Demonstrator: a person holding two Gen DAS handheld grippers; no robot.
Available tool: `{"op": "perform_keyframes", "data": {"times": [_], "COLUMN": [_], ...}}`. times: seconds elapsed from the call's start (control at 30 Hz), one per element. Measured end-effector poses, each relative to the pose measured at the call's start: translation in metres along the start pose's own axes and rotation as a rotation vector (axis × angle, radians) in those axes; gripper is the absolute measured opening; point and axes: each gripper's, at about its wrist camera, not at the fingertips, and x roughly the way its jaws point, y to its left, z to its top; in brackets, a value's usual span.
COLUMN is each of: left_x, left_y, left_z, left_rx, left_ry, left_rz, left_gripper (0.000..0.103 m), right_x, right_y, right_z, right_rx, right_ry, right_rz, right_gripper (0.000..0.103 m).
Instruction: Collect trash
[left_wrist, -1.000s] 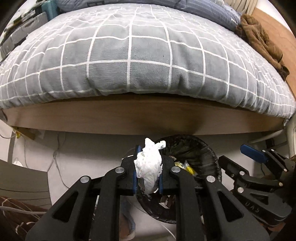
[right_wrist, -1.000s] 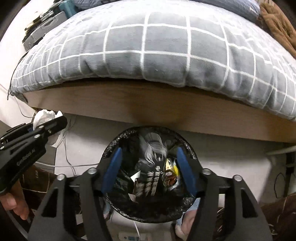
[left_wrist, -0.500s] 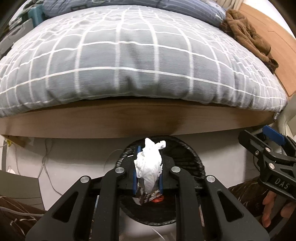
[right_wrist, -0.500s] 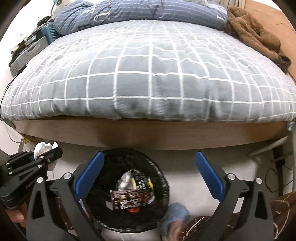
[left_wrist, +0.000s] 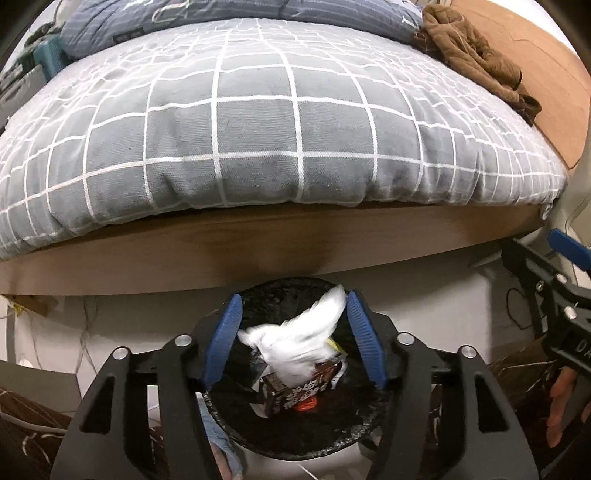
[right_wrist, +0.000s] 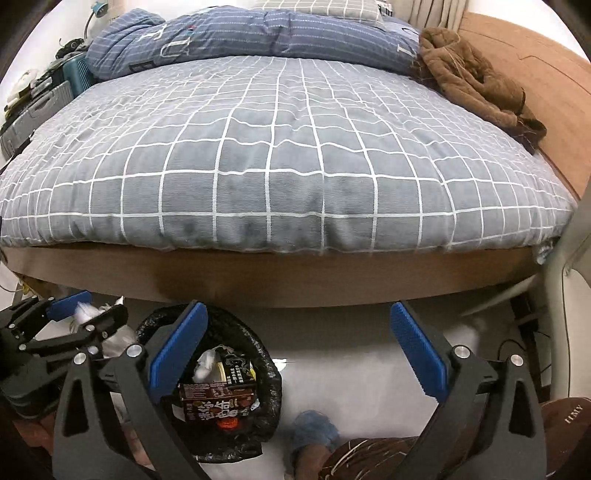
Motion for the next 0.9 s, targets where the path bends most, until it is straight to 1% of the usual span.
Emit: {"op": "perform_keyframes", "data": {"times": [0.03,0.07,0.1,0.13,0.2,0.27,0.33,0.37,0.4,0.47,0.53,0.63,0.7,0.9], "left_x": [0.001,0.001,0.001,-0.001,-0.011,-0.022,-0.029,-0.035,-0.042,-0.058,-0.079,-0.106,-0.123,-0.169], "left_y": [0.001,0.003,0.005,0.008,0.015,0.021,0.021,0.024,0.026,0.027,0.031,0.038,0.041,0.049], "left_z": [-0.001,-0.001,-0.001,-0.002,0.0,0.005,0.011,0.016,0.02,0.029,0.038,0.044,0.046,0.045], "left_rx": [-0.002,-0.005,-0.008,-0.013,-0.025,-0.014,-0.011,-0.018,-0.031,-0.055,-0.059,-0.068,-0.074,-0.099], "left_ry": [-0.001,-0.003,-0.006,-0.015,-0.06,-0.098,-0.113,-0.121,-0.129,-0.167,-0.216,-0.261,-0.279,-0.325], "left_rz": [0.01,0.015,0.02,0.025,0.037,0.057,0.076,0.086,0.088,0.075,0.094,0.121,0.108,0.088], "left_gripper": [0.07,0.072,0.079,0.088,0.097,0.097,0.097,0.097,0.097,0.097,0.097,0.097,0.097,0.097], "right_x": [0.0,0.0,0.0,-0.001,-0.007,-0.014,-0.02,-0.022,-0.026,-0.037,-0.05,-0.071,-0.085,-0.126], "right_y": [0.002,0.003,0.005,0.006,0.007,0.011,0.015,0.016,0.019,0.022,0.026,0.029,0.03,0.038], "right_z": [0.001,0.001,0.002,0.002,0.005,0.008,0.012,0.014,0.019,0.028,0.036,0.047,0.052,0.059], "right_rx": [-0.001,-0.003,-0.004,-0.002,0.0,-0.012,-0.019,-0.02,-0.015,0.0,-0.004,-0.001,0.001,-0.007], "right_ry": [0.0,0.001,-0.002,-0.006,-0.038,-0.07,-0.098,-0.1,-0.108,-0.143,-0.173,-0.199,-0.203,-0.23], "right_rz": [-0.001,0.001,0.003,0.002,-0.001,-0.006,0.002,0.01,0.039,0.066,0.074,0.082,0.104,0.106], "right_gripper": [0.095,0.095,0.095,0.095,0.095,0.095,0.095,0.095,0.095,0.095,0.095,0.095,0.095,0.095]}}
